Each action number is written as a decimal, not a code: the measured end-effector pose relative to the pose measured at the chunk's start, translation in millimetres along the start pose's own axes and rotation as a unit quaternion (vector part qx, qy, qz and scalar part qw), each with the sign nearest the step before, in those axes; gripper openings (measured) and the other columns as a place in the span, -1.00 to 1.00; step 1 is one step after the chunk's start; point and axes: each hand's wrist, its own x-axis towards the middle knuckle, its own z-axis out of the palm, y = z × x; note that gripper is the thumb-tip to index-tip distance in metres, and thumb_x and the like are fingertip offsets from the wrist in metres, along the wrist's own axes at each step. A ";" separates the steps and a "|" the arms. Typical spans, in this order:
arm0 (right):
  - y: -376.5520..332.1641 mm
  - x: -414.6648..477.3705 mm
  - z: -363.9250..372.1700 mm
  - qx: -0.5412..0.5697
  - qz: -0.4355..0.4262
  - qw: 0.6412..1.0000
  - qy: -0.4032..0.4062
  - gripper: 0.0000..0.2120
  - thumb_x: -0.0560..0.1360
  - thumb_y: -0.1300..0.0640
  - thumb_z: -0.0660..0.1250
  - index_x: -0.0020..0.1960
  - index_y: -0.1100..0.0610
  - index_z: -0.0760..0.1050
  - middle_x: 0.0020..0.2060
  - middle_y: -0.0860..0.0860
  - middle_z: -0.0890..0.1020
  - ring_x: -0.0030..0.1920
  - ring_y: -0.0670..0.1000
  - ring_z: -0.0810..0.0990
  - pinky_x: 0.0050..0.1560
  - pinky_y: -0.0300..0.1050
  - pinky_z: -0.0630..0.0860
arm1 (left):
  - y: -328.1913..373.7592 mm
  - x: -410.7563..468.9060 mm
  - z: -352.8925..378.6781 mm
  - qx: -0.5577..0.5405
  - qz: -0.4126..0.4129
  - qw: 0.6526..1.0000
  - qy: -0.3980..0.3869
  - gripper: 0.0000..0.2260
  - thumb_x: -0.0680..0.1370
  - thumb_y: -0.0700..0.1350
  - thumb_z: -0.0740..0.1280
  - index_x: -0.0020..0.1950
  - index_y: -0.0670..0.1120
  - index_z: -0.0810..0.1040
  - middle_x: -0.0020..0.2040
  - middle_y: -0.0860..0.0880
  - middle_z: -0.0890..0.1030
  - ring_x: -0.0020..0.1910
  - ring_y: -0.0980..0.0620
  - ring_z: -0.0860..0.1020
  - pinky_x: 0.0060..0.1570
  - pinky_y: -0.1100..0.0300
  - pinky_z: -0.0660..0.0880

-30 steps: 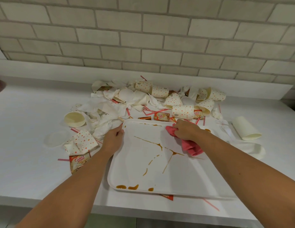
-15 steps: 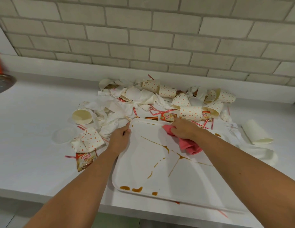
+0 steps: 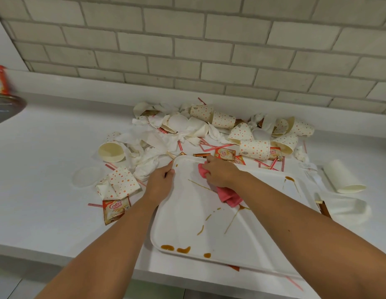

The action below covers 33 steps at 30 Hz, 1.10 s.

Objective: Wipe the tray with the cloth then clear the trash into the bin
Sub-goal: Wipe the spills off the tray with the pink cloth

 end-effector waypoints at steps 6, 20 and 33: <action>25.8 -19.5 -13.8 0.007 -0.017 0.999 -0.033 -0.67 0.58 0.04 0.12 0.30 0.03 0.47 0.16 0.03 0.46 0.13 0.07 0.48 -0.02 -0.08 0.42 | 5.0 -1.4 0.8 0.003 -0.006 1.000 0.004 -0.66 0.62 -0.22 0.15 0.41 -0.17 0.37 0.10 0.02 0.54 0.08 0.16 0.42 -0.02 0.49 0.32; -12.7 7.2 1.3 0.057 0.007 0.997 0.046 -0.69 0.58 0.08 0.17 0.29 0.10 0.45 0.24 0.08 0.35 0.17 0.14 0.47 0.03 -0.06 0.40 | 9.4 -5.1 0.0 0.018 0.012 1.000 0.011 -0.68 0.63 -0.13 0.17 0.35 -0.17 0.44 0.22 -0.03 0.57 0.17 0.13 0.46 0.12 0.36 0.29; -13.2 25.6 7.5 0.058 0.085 0.987 0.121 -0.70 0.58 0.13 0.15 0.23 0.22 0.48 0.17 0.10 0.47 0.14 0.13 0.52 0.06 -0.03 0.47 | 3.9 0.6 -0.6 -0.010 -0.017 1.000 -0.008 -0.66 0.62 -0.19 0.16 0.41 -0.19 0.36 0.34 -0.10 0.47 0.32 0.06 0.42 0.30 0.30 0.29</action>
